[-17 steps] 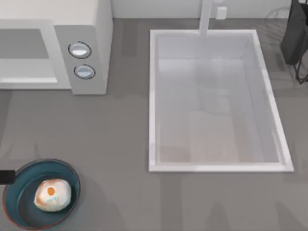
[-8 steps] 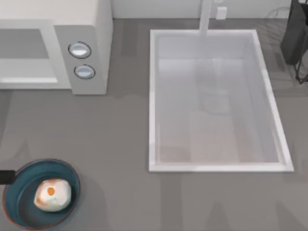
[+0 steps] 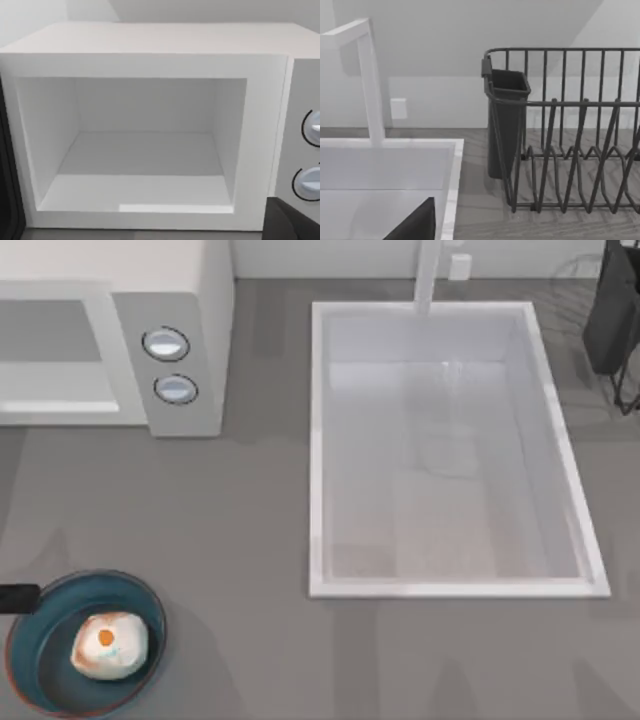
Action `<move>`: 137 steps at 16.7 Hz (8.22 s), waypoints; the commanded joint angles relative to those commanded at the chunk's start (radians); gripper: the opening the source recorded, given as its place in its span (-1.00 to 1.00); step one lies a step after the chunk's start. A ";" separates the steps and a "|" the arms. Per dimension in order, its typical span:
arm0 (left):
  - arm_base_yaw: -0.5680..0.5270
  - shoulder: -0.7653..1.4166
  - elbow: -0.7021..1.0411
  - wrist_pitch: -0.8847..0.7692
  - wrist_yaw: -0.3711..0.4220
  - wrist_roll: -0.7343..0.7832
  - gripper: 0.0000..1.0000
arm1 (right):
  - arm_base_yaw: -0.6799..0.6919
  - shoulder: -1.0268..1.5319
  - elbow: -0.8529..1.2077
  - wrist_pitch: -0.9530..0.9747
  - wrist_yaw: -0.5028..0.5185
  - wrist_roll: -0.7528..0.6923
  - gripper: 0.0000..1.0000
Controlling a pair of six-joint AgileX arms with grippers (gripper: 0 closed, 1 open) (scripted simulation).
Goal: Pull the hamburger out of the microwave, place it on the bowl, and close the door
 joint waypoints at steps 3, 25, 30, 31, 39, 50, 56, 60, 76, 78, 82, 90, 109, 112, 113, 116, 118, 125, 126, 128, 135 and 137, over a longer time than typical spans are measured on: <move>-0.120 0.110 0.024 0.080 -0.120 0.002 -1.00 | 0.000 0.000 0.000 0.000 0.000 0.000 1.00; -0.096 0.369 0.007 0.361 -0.094 0.006 -1.00 | 0.000 0.000 0.000 0.000 0.000 0.000 1.00; -0.266 0.485 0.060 0.422 -0.263 0.008 -1.00 | 0.000 0.000 0.000 0.000 0.000 0.000 1.00; -0.275 0.493 0.064 0.427 -0.272 0.009 -1.00 | 0.000 0.000 0.000 0.000 0.000 0.000 1.00; -0.172 0.567 0.147 0.342 -0.195 0.068 -1.00 | 0.000 0.000 0.000 0.000 0.000 0.000 1.00; 0.558 1.168 0.800 -0.304 0.351 0.538 -1.00 | 0.000 0.000 0.000 0.000 0.000 0.000 1.00; 0.948 1.499 1.165 -0.659 0.630 0.798 -1.00 | 0.000 0.000 0.000 0.000 0.000 0.000 1.00; 1.095 1.623 1.302 -0.791 0.730 0.896 -1.00 | 0.000 0.000 0.000 0.000 0.000 0.000 1.00; 1.117 1.744 1.097 -0.473 0.747 0.913 -1.00 | 0.000 0.000 0.000 0.000 0.000 0.000 1.00; 1.119 1.762 1.061 -0.427 0.746 0.915 -1.00 | 0.000 0.000 0.000 0.000 0.000 0.000 1.00; 1.117 1.759 1.055 -0.424 0.747 0.914 -1.00 | 0.000 0.000 0.000 0.000 0.000 0.000 1.00; 0.987 1.536 0.780 -0.301 0.682 0.774 -1.00 | 0.000 0.000 0.000 0.000 0.000 0.000 1.00; 0.609 1.133 0.418 -0.159 0.461 0.411 -1.00 | 0.000 0.000 0.000 0.000 0.000 0.000 1.00; 0.612 1.138 0.420 -0.161 0.465 0.411 -1.00 | 0.000 0.000 0.000 0.000 0.000 0.000 1.00; 0.610 1.137 0.420 -0.161 0.463 0.409 -1.00 | 0.000 0.000 0.000 0.000 0.000 0.000 1.00; 0.542 1.117 0.407 -0.159 0.412 0.352 -1.00 | 0.000 0.000 0.000 0.000 0.000 0.000 1.00; 0.450 1.091 0.390 -0.157 0.351 0.286 -1.00 | 0.000 0.000 0.000 0.000 0.000 0.000 1.00; 0.097 0.974 0.323 -0.149 0.118 0.030 -1.00 | 0.000 0.000 0.000 0.000 0.000 0.000 1.00; 0.080 0.965 0.318 -0.148 0.102 0.013 -1.00 | 0.000 0.000 0.000 0.000 0.000 0.000 1.00; 0.073 0.961 0.316 -0.148 0.095 0.006 -1.00 | 0.000 0.000 0.000 0.000 0.000 0.000 1.00; 0.074 1.085 0.397 -0.095 0.098 0.006 -1.00 | 0.000 0.000 0.000 0.000 0.000 0.000 1.00; 0.071 1.201 0.458 -0.051 0.098 0.006 -1.00 | 0.000 0.000 0.000 0.000 0.000 0.000 1.00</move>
